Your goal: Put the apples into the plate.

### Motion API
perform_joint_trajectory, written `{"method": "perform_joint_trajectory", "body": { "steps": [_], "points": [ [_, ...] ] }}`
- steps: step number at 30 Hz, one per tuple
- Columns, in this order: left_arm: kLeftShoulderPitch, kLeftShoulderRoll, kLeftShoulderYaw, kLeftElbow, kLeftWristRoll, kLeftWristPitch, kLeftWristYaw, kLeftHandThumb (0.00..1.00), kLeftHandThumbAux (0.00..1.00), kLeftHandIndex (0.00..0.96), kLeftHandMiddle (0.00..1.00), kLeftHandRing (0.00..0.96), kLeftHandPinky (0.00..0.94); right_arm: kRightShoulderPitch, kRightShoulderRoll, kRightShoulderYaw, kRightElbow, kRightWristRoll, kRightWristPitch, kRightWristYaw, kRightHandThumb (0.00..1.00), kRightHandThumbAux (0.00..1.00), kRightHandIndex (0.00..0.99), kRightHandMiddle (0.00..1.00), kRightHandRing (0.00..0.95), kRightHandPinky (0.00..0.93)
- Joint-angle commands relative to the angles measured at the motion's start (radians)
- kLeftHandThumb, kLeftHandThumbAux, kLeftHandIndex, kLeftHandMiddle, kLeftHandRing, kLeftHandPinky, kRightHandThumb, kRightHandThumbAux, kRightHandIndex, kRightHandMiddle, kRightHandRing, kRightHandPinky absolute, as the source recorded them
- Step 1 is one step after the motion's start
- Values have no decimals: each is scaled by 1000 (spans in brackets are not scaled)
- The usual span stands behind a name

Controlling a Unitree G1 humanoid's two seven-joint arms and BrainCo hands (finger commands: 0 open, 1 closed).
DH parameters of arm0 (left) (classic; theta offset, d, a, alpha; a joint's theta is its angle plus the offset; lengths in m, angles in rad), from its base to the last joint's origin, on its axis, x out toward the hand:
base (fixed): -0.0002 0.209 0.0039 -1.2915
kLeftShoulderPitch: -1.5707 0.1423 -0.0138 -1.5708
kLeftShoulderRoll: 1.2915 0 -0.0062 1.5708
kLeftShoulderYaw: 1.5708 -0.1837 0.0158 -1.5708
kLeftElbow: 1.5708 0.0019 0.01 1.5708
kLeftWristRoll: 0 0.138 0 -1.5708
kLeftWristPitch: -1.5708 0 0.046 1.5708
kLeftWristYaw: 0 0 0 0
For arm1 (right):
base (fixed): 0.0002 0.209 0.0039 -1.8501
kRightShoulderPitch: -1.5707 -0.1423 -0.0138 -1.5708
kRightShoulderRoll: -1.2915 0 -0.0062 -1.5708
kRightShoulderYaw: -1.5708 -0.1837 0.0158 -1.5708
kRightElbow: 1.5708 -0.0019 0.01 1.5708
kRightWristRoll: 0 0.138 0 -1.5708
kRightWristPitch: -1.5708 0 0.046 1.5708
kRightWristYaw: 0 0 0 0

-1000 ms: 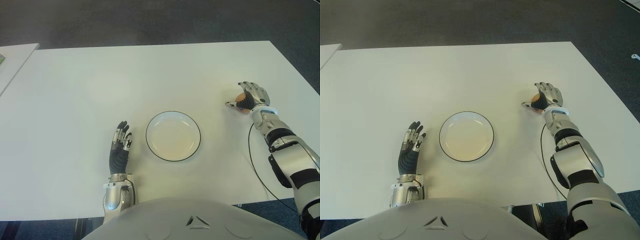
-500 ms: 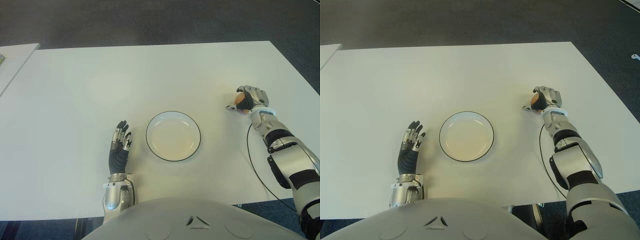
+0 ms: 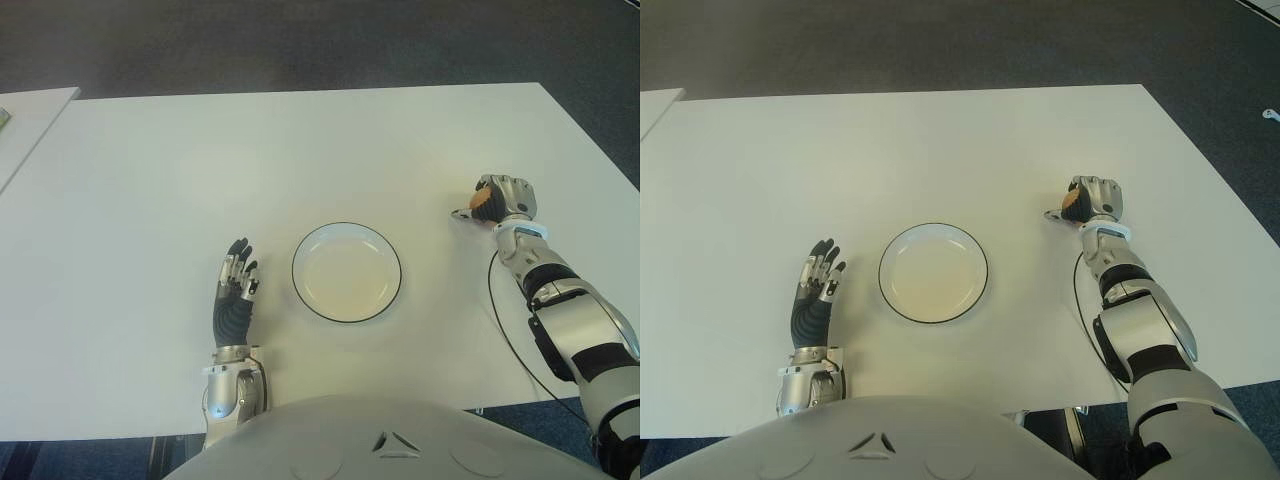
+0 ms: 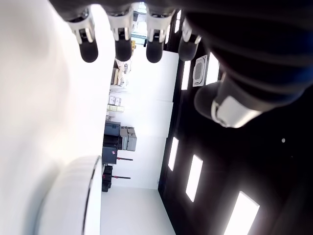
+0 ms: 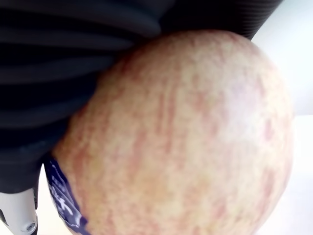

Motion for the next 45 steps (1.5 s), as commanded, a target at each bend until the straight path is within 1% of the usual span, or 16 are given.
{"method": "perform_joint_trajectory", "body": {
  "steps": [1,7,11,18,25,30,35,38,43,45],
  "points": [
    [-6,-21,10,38,-24,11,-7,95,512,73,90,65,61,66,35,0,25,10,-13,18,854,680,395,516,735,123],
    [-3,-15,11,34,-34,41,-6,94,502,74,88,58,47,63,39,-8,23,10,-16,11,853,680,395,515,736,128],
    [-7,-11,11,35,-32,38,-9,94,500,66,80,52,44,61,40,-10,22,8,-19,3,854,680,395,515,734,103],
    [-15,-2,15,40,-33,42,-17,90,495,72,75,43,38,59,42,-17,21,11,-27,2,855,680,397,515,737,98],
    [-4,-3,22,27,-2,83,8,81,508,55,68,44,38,58,45,-19,22,13,-22,0,854,680,396,517,745,115],
    [-5,-10,28,26,8,77,6,82,516,52,72,52,45,58,46,-18,21,14,-21,-7,854,680,395,518,747,133],
    [-19,-18,28,28,-4,71,-3,77,505,53,73,51,38,57,44,-15,21,13,-19,-11,854,680,396,519,749,94],
    [-11,-16,27,10,-4,93,1,79,500,54,68,47,40,57,40,-12,20,9,-21,-16,854,680,396,519,749,82],
    [11,-7,26,-14,-3,116,-5,92,496,59,66,47,49,56,36,-8,18,6,-30,-24,854,680,395,519,747,94],
    [9,-7,27,-12,-13,118,-14,92,500,59,68,48,46,52,31,-8,14,6,-41,-29,853,680,395,519,749,123]
  ]
}}
